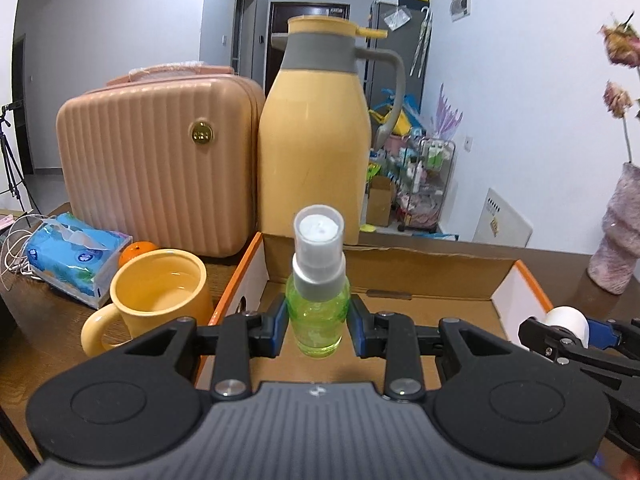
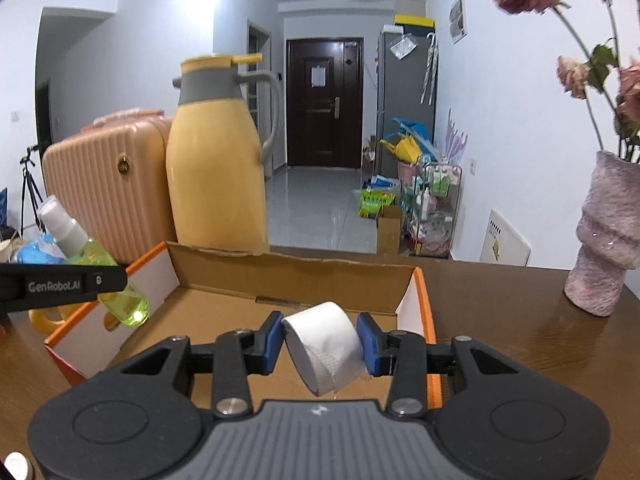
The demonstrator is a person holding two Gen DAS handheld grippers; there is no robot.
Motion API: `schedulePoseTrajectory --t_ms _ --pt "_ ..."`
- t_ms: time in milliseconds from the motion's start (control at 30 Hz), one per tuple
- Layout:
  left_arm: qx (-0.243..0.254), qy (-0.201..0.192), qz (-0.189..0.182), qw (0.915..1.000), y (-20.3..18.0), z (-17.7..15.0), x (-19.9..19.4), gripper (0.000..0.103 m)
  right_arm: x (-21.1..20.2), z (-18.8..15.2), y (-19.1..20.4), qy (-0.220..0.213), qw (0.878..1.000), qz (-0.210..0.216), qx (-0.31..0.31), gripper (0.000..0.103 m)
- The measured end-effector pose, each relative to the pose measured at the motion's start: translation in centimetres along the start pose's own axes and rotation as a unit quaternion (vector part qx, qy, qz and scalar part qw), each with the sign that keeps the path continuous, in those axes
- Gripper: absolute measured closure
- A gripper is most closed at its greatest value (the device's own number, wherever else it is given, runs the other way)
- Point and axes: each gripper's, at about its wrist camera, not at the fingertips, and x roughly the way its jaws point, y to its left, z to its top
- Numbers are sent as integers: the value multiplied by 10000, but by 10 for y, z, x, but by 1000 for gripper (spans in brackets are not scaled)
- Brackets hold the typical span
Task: Organize rigid objects
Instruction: 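Carry the green spray bottle and white tape roll over the cardboard box, then open both grippers to drop the spray bottle and tape roll into the box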
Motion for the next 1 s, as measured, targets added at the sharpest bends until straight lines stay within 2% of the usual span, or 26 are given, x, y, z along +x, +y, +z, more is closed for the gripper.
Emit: schedulePoseTrajectory --t_ms 300,433,467,500,533,567,600,700,1000 --pt "94 261 177 9995 0 -5 31 71 42 -6 -3 385 9992 -36 -82 64" --pt "383 391 101 9985 -8 -10 37 71 52 -9 -6 522 9986 -107 -14 63" --pt "406 444 82 9982 -9 -11 39 68 54 -10 -6 557 9984 -109 11 58" --pt "424 439 84 9981 -9 -11 39 51 54 -11 -8 581 9983 -85 21 49" --pt "429 400 117 9982 -9 -11 37 39 54 -12 -7 595 9982 -86 18 26" --pt "400 320 174 9985 -8 -11 35 18 55 -12 -6 612 9981 -105 3 7" --pt "366 248 233 9987 -7 -11 32 9 55 -12 -7 627 9979 -139 0 3" --pt "283 138 298 9991 -3 -8 28 0 49 -12 -9 461 9986 -270 10 0" --pt "195 124 308 9993 2 -5 25 0 45 -9 -14 467 9981 -412 39 0"
